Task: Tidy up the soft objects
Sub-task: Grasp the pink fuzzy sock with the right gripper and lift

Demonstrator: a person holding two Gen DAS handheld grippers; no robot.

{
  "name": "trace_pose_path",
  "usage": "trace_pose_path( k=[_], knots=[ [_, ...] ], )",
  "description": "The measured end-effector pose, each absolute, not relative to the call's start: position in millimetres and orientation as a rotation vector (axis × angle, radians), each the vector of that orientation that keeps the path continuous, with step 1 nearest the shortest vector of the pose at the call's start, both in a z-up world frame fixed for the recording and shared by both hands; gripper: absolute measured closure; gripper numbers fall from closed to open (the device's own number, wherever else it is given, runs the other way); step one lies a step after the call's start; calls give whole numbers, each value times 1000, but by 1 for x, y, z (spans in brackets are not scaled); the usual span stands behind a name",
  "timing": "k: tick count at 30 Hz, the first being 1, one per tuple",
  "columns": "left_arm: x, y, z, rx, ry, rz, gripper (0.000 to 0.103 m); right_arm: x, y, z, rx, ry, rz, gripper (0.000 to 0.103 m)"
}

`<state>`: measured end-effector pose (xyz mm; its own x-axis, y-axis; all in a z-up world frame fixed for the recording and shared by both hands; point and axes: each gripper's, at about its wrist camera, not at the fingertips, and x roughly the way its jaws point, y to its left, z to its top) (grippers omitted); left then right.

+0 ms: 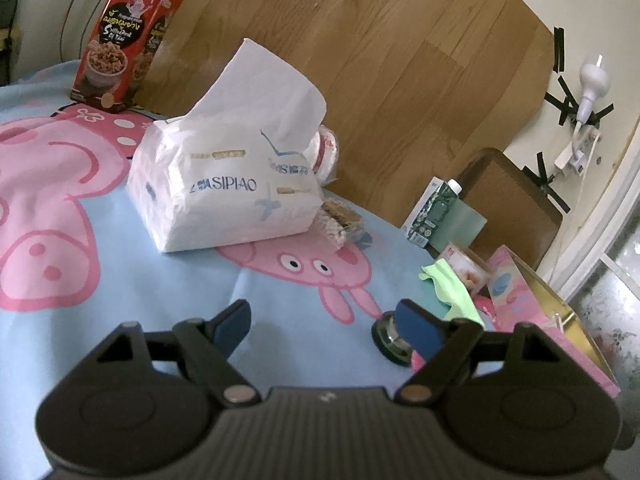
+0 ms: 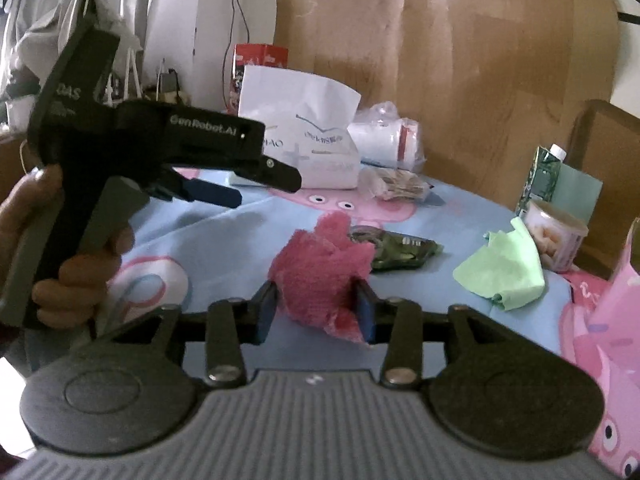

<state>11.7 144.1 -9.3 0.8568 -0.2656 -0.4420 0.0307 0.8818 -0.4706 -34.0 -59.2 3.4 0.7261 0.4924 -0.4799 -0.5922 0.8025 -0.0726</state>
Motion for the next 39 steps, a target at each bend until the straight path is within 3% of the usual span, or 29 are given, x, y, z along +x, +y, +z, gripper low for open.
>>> trace_pose_path(
  k=[11,39],
  knots=[
    [13,145,-10,-468,527,-167,18,-35,-75,-4,-135,515,599,47],
    [15,149,-12,-502,531,-177,18,-33,-79,-6,-97,525,608,42]
  ],
)
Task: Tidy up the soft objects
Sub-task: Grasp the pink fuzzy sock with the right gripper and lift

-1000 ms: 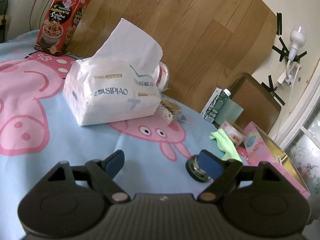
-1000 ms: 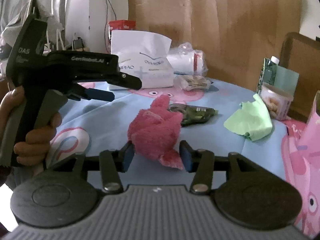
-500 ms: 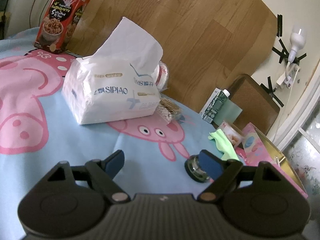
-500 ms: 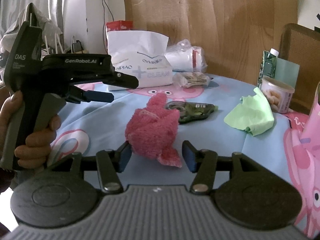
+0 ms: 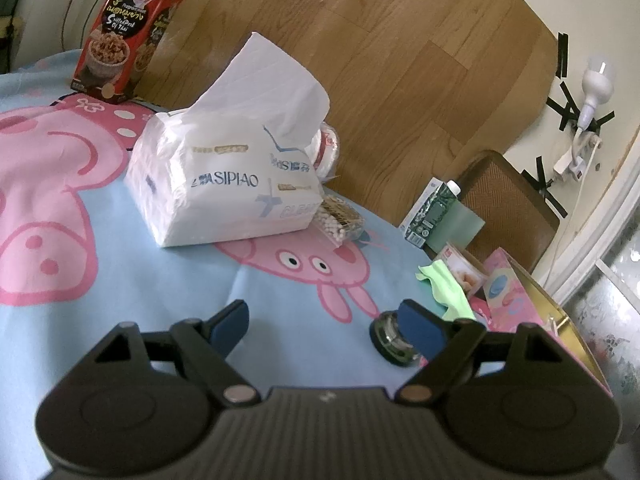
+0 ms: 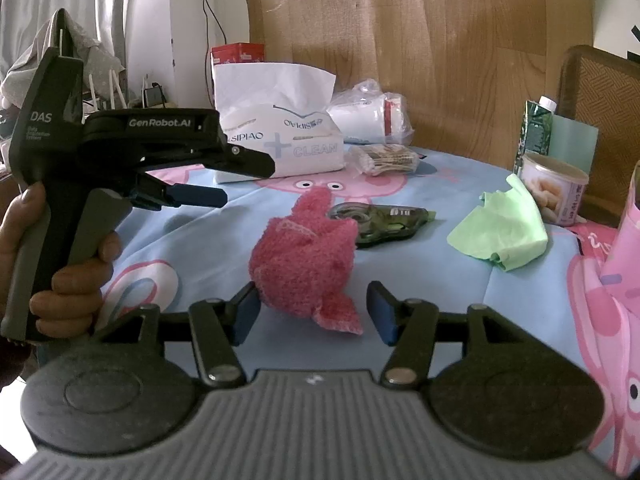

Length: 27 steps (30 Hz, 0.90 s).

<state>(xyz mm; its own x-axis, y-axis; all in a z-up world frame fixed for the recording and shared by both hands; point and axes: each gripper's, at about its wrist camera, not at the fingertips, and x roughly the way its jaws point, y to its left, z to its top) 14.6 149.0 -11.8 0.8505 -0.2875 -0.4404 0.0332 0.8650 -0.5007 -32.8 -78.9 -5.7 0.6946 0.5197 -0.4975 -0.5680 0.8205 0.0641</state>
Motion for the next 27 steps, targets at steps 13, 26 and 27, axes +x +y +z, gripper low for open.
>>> trace_pose_path(
  k=[13,26,27],
  knots=[
    [-3,154,-1,-544,469,-274,12,-34,-81,-6,-101,519,620,41],
    [-27,109,11,-502,561,-429,4,-39,-83,-4,-88,512,663,38],
    [-25,106,7,-498,580,-426,8,-39,-82,-4,-90,513,666,38]
  ],
)
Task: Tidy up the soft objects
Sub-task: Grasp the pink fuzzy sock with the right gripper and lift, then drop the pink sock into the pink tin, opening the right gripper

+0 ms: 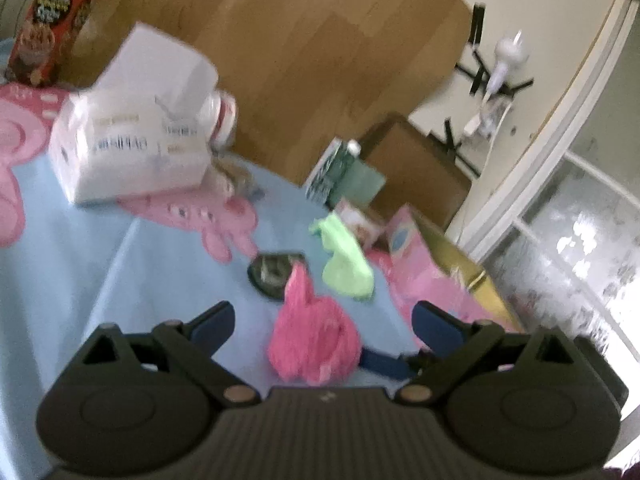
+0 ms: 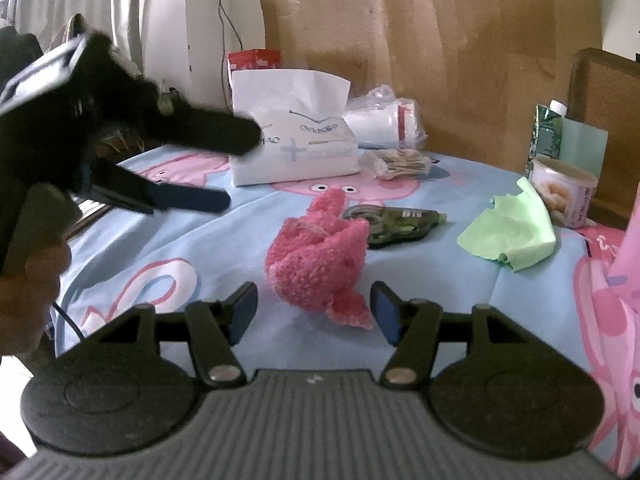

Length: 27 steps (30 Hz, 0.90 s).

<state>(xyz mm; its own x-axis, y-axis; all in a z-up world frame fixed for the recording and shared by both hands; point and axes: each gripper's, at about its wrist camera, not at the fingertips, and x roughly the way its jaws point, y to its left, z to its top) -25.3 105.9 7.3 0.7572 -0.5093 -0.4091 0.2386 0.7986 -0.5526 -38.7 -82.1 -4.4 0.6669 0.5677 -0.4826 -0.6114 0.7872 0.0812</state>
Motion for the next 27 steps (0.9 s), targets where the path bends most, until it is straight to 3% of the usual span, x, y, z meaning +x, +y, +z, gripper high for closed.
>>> trace_pose_path(
  k=[2,3,4,6,12,21,23,24,25,27],
  knots=[
    [-21,97,-1,-490,632,-434,22,-37,-79,-5,-98,525,676,40],
    [-18,93,-5,-485,660,-442,37,-37,-78,-6,-103,531,680,45],
    [-15,89,-9,-478,685,-439,44,-36,-77,-7,-107,536,681,70],
    [-12,82,-7,-453,692,-413,47,-40,-81,-5,-101,516,675,71],
    [5,42,26,-359,641,-496,47,-49,-115,14,-88,366,580,71],
    [67,-95,70,-188,599,-695,46,-31,-217,42,-49,222,265,71],
    [82,-127,74,-159,599,-712,35,-17,-240,45,-34,220,201,70],
    [89,-139,75,-139,600,-702,21,-8,-249,44,-29,224,165,69],
    [95,-150,74,-119,594,-664,16,2,-259,43,-26,226,117,65],
    [103,-160,71,-111,605,-626,17,23,-279,36,-33,264,8,50]
  ],
)
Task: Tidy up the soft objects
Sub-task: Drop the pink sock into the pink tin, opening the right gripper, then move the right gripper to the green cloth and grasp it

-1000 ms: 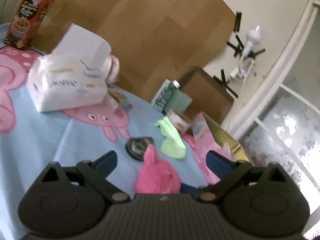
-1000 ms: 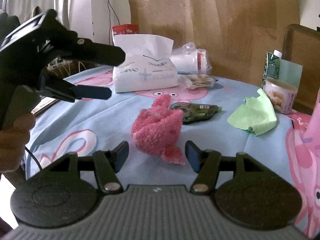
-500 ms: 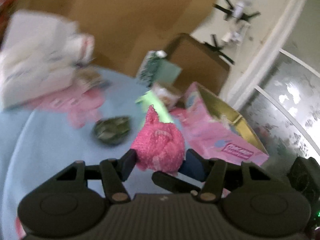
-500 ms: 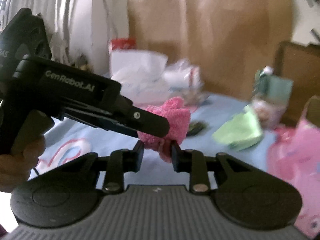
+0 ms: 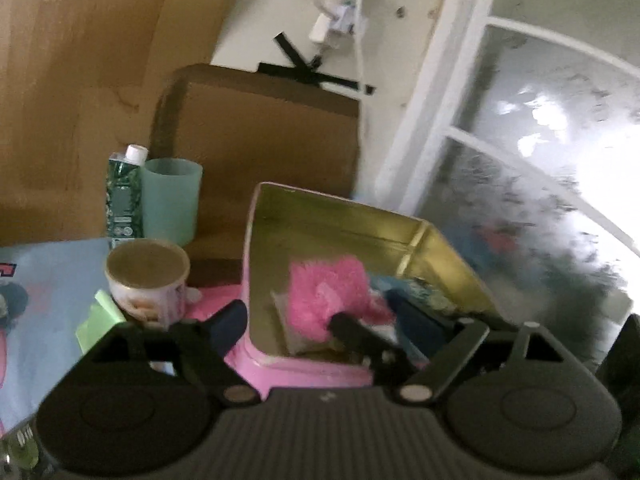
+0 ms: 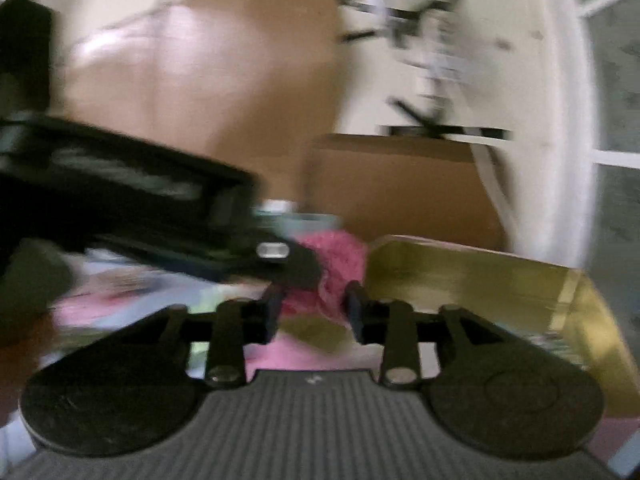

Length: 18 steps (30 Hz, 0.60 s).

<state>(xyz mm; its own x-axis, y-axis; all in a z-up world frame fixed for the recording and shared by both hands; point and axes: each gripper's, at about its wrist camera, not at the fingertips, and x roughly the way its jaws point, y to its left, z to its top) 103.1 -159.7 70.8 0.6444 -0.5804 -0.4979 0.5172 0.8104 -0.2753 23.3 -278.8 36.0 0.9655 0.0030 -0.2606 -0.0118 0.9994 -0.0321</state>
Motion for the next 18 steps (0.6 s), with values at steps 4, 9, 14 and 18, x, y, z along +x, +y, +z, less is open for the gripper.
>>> trace_pose_path(
  k=[4,9,14,18],
  knots=[
    [96,-139,63,-177,621,-629,17,21,-310,29,66,272,-27,48],
    [81,-92,56,-202,604,-561,15,21,-307,30,55,342,30,49],
    [67,-35,49,-271,607,-483,15,64,-322,38,-7,569,12,48],
    [48,12,43,-257,580,-375,15,82,-325,39,-201,621,-140,47]
  ],
)
